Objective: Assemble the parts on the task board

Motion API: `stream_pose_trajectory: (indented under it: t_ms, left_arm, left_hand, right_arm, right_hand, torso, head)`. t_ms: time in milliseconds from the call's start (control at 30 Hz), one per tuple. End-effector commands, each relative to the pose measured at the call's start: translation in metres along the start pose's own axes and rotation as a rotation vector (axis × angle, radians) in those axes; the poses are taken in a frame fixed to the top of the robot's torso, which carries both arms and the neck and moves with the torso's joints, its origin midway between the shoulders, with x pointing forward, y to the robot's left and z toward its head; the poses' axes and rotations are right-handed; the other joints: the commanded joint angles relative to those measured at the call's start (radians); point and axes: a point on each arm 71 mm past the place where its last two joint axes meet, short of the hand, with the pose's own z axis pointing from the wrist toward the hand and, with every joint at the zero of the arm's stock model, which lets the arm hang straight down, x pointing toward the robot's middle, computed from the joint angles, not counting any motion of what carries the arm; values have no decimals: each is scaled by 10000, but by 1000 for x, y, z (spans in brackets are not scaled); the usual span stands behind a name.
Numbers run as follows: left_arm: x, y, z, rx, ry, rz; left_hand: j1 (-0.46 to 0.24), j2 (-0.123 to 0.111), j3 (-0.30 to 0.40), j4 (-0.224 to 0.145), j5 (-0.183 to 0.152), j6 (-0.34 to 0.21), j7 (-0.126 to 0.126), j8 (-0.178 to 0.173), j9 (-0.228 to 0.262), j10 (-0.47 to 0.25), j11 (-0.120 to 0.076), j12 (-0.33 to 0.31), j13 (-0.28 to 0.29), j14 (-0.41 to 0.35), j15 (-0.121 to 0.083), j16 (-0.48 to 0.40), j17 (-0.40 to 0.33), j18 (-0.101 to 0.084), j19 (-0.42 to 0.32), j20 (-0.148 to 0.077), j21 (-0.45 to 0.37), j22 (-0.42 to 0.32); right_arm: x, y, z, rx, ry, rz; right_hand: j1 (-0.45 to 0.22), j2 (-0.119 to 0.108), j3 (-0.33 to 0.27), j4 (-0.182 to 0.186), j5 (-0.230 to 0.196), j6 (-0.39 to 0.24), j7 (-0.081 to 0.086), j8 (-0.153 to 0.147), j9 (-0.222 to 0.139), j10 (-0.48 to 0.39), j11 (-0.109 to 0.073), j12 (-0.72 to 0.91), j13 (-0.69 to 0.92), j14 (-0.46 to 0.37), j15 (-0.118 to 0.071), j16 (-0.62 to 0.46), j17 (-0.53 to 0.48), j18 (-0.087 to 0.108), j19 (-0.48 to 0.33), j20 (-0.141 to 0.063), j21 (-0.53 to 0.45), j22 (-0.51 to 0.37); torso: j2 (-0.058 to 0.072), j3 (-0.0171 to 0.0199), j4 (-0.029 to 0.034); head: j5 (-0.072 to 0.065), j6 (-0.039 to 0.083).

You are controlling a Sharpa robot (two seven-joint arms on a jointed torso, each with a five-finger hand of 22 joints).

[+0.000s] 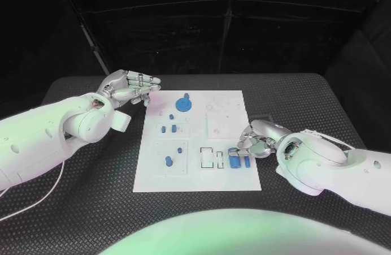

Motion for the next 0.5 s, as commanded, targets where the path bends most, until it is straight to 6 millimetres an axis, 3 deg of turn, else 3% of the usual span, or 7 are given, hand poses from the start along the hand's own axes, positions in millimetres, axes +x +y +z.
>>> stream_pose_trajectory:
  t_ms: [33, 267, 500]
  left_arm:
    - [1, -1, 0, 81, 75, -63]
    - [1, -1, 0, 72, 75, -62]
    - [1, -1, 0, 64, 80, -62]
  left_hand:
    - [-109, -14, 25, -38, 5, -51, 10, -53, -4, -79, -11, 49, -3, -44, 25, -16, -9, 121, -48, 24, -36, -13]
    - [-109, -14, 25, -38, 5, -51, 10, -53, -4, -79, -11, 49, -3, -44, 25, -16, -9, 121, -48, 24, -36, -13]
    - [-109, -14, 25, -38, 5, -51, 10, -53, -4, -79, -11, 49, -3, -44, 25, -16, -9, 121, -48, 24, -36, -13]
  right_arm:
    - [1, -2, 1, 308, -38, -788]
    - [5, 0, 2, 321, 48, -1071]
    - [10, 1, 3, 319, 331, -1268]
  right_hand:
    - [-164, 9, -35, 15, -56, -70, -6, 133, 58, 54, -16, 69, 30, 915, 8, 73, 1875, -178, 83, -32, 54, 33]
    - [-422, -56, -15, 19, -88, -119, -45, 415, 205, 72, -47, 98, 121, 922, -16, 91, 1922, -187, 105, -51, 78, 87]
    - [-539, -78, 26, 19, -105, -128, -83, 638, 324, 112, -77, 146, 221, 927, -39, 103, 1954, -193, 119, -69, 95, 122]
  torso:
    - [-14, -27, 9]
    - [17, -12, -21]
    - [21, -22, 1]
  head:
    - [13, 25]
    - [52, 31]
    - [45, 6]
